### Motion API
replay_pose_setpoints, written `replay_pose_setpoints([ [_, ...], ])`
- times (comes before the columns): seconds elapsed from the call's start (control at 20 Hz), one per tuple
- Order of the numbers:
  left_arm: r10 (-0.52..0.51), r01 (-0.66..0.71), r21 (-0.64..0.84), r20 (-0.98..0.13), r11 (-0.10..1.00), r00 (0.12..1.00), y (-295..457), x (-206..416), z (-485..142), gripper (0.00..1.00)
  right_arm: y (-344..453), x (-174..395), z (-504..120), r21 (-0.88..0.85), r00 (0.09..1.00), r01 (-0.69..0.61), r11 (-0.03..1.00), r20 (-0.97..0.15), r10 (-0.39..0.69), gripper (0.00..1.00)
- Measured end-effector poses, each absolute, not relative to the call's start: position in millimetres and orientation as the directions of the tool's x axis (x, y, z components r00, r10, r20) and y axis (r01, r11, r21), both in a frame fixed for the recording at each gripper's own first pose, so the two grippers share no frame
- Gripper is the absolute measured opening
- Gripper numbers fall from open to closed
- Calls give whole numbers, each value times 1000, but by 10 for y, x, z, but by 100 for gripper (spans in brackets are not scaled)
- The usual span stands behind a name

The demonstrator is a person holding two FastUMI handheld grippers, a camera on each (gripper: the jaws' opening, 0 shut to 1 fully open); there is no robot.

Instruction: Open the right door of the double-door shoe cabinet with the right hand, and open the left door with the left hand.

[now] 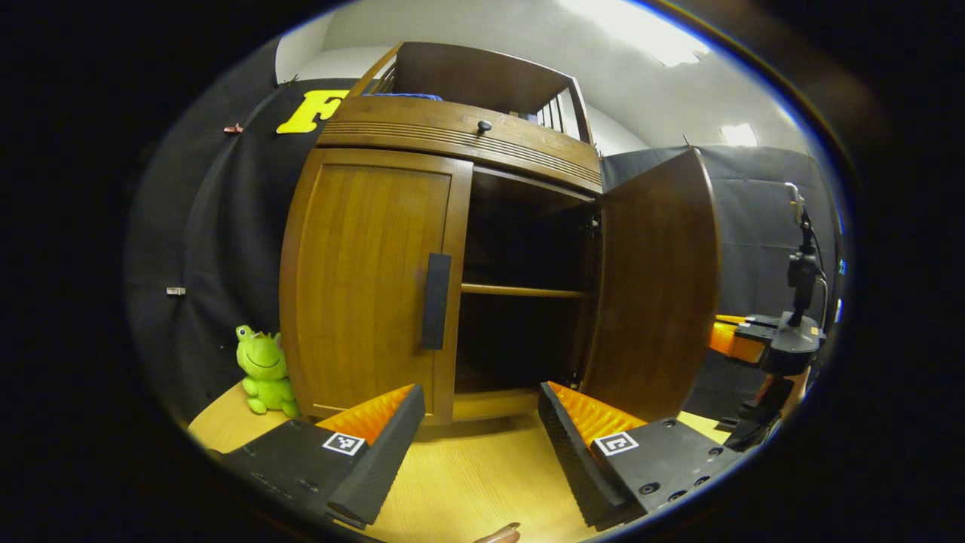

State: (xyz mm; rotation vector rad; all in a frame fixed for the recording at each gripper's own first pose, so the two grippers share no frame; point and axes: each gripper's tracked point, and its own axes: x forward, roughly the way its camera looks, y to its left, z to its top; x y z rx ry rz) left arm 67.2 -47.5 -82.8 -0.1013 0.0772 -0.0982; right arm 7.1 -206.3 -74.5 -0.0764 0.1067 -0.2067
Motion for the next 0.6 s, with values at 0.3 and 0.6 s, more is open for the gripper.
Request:
replay_pose_setpoints([
  [0.3,-18,15,-31,-97,999,995,-167,1516,-946,95,-2315,-25,-779,-17,974,200,980,-103,-201,16],
  [0.6,26,-31,-52,-86,998,996,28,2203,-903,95,-2601,-204,-757,-10,956,276,961,-103,-275,16],
])
